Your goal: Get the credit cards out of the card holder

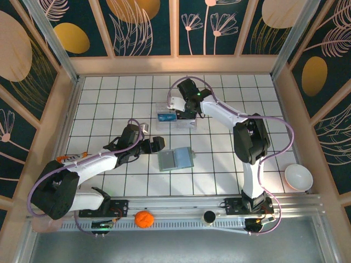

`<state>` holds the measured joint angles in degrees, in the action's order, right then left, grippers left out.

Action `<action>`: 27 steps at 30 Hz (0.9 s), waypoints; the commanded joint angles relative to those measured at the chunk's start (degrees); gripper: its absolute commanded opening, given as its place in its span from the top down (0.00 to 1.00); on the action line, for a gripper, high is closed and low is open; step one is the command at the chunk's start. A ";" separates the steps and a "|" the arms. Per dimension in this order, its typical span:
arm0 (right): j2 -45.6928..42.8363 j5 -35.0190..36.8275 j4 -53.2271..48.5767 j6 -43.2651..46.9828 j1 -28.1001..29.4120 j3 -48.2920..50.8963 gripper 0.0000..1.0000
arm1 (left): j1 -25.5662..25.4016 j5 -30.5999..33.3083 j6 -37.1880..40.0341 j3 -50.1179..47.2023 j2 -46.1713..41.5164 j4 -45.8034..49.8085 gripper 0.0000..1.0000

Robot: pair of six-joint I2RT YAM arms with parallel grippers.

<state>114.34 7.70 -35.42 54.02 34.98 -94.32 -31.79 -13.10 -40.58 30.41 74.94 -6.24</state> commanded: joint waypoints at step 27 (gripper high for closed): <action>-1.28 0.05 5.07 -2.72 -0.07 1.05 0.66 | 0.48 0.36 -0.12 -0.71 -0.94 0.09 0.04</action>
<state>115.02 9.32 -32.53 52.99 34.92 -93.78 -31.79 -13.04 -40.58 30.33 74.94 -6.20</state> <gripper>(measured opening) 0.333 0.959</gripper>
